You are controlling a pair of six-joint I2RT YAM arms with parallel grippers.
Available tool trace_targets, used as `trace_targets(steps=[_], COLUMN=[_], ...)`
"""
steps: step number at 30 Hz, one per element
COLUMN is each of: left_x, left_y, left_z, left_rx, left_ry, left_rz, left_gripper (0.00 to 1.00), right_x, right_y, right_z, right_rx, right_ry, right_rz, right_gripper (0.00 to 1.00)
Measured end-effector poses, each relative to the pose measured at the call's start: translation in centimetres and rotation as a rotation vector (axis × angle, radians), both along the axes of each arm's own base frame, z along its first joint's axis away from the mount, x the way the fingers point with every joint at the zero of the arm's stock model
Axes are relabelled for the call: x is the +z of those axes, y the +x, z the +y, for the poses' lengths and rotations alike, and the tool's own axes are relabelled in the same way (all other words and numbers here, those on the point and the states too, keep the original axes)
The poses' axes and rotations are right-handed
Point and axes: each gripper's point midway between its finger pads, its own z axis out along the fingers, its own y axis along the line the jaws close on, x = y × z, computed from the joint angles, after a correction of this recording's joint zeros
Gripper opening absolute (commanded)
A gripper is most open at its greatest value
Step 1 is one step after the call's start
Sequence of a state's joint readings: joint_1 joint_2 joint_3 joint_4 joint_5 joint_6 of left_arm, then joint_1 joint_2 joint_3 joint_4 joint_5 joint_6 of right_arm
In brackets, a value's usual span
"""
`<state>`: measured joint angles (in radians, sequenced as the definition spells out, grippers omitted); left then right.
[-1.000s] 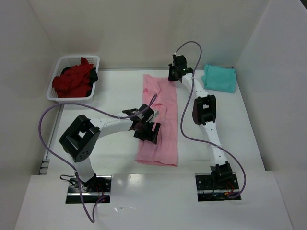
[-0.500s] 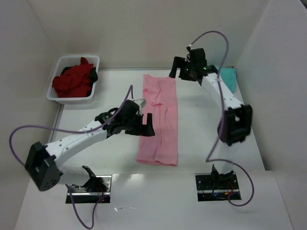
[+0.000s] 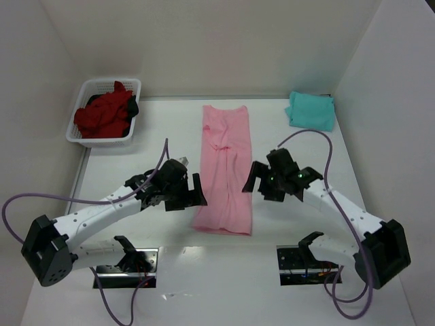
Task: Fold and stack the t-shirts
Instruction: Grab the bottom of the folded rectangular tshirt with both arms
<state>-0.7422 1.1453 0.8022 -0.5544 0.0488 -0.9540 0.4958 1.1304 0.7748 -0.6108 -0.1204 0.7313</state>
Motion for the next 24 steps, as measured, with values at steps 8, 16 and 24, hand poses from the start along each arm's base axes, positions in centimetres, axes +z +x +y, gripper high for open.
trace_targets(steps=[8,16,24], left_x=[-2.3,-3.9,-6.0], left_y=[-0.3,-1.4,-2.3], left_z=[-0.1,-0.4,0.2], left_rx=[-0.009,-0.046,-0.056], left_ry=[0.053,0.085,0.155], left_rz=[0.073,0.142,0.216], left_gripper=[0.97,0.95,0.93], right_x=[0.2,-3.4,-6.3], right_y=[-6.3,-9.3,-11.1], right_z=[1.3,-0.3,0.7], right_rx=[-0.027,-0.070,-0.014], right_ry=[0.108,0.052,-0.020], right_rz=[0.071,0.202,0.309], right_gripper=[1.00,0.93,0.90])
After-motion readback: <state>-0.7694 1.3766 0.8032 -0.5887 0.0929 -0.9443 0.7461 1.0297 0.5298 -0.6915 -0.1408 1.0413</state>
